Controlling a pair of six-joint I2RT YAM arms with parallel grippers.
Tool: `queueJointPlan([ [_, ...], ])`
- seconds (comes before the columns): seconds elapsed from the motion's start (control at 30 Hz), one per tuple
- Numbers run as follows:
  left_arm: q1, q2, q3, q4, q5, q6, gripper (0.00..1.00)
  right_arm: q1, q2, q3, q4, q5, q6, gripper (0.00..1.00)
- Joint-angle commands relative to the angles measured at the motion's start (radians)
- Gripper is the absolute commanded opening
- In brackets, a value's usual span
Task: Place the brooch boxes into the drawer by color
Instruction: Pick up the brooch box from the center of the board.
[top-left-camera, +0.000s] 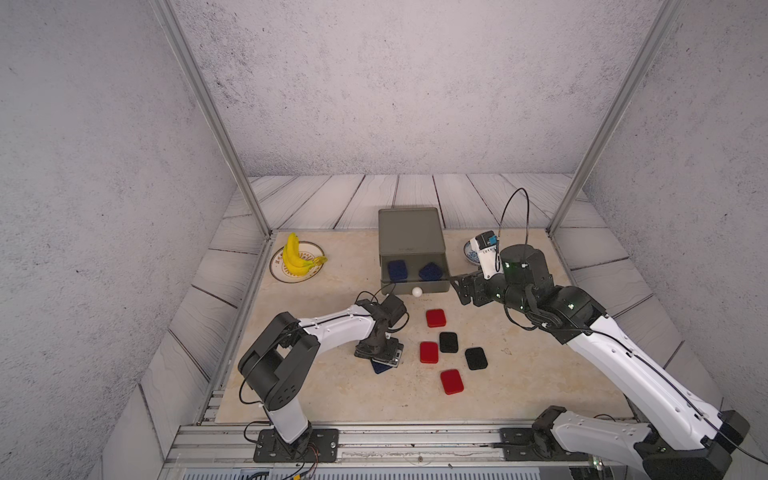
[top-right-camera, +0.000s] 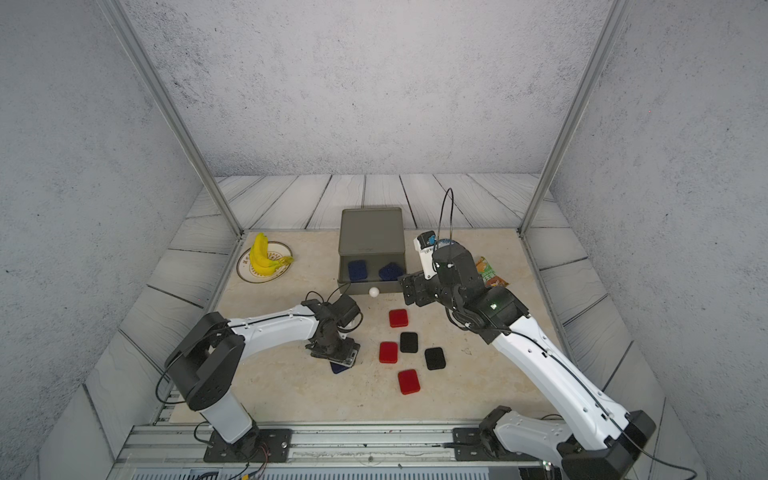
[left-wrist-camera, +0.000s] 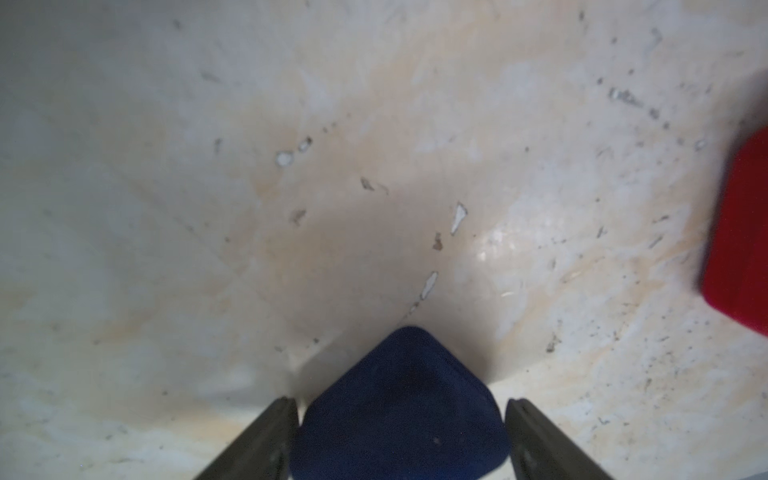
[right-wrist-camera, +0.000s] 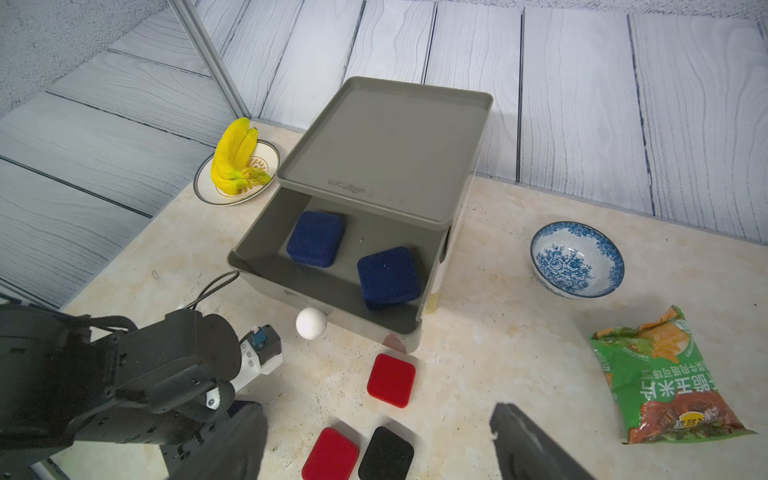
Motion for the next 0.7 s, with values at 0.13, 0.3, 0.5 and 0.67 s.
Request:
queueJointPlan([
  [0.13,-0.007,-0.055,-0.030,-0.038,-0.028,-0.018,0.75,-0.005,0.006,-0.009,-0.006,-0.007,0.006,0.90],
  [0.3,-0.007,-0.177,-0.049,-0.062,-0.057,-0.025,0.75,-0.005,0.004,0.001,-0.012,-0.009,0.004,0.90],
  [0.5,-0.006,-0.367,0.002,-0.127,-0.071,-0.006,0.74,-0.009,0.025,0.030,-0.030,-0.099,0.007,0.89],
  [0.67,-0.006,-0.522,0.094,-0.136,-0.106,0.046,0.72,-0.016,0.007,0.048,-0.023,-0.135,0.002,0.89],
])
